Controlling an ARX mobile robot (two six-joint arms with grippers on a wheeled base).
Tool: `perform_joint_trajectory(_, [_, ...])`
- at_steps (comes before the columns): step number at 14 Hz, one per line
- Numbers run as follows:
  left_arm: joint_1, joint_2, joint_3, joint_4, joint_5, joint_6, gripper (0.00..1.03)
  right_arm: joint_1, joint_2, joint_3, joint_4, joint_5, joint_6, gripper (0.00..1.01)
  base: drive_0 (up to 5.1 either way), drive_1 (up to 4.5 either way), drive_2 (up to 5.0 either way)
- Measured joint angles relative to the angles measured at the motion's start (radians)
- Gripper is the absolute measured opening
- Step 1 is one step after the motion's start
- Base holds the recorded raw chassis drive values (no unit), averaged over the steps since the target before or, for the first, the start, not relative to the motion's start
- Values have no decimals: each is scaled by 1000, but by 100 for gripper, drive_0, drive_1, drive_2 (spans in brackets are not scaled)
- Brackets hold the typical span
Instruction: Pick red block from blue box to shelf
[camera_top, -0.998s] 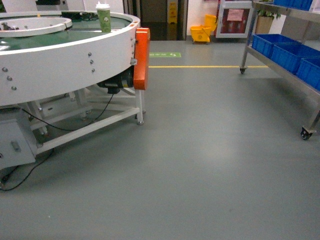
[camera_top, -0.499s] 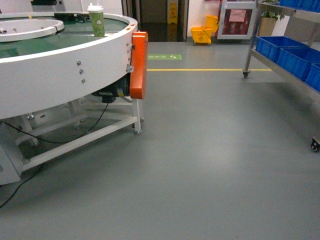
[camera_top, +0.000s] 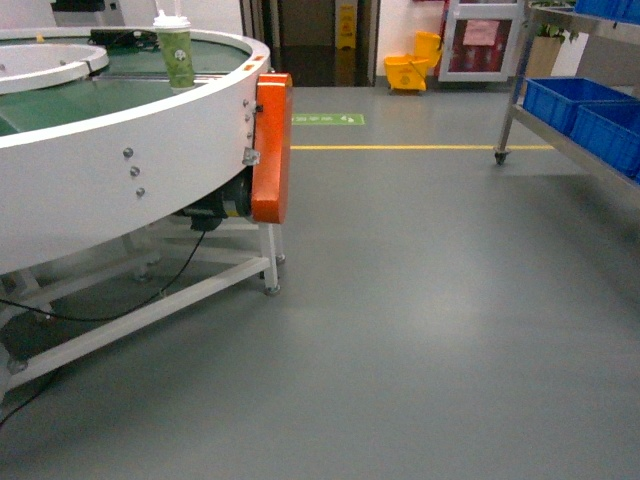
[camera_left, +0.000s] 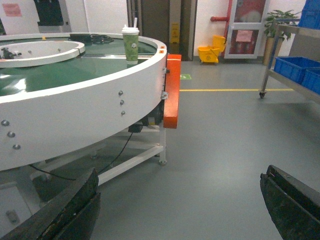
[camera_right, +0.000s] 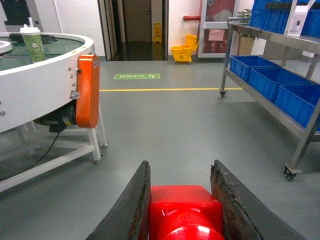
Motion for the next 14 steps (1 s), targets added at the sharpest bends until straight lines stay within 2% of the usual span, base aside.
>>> perform_joint_trajectory(11, [2,0,0,2,-2,0,98,0,0,0,7,0,0,29,-17,415,-449])
perform_joint_trajectory(14, [0,0,0,0,1,0,98,0,0,0,-1,0,0,29,-142,-142,-142])
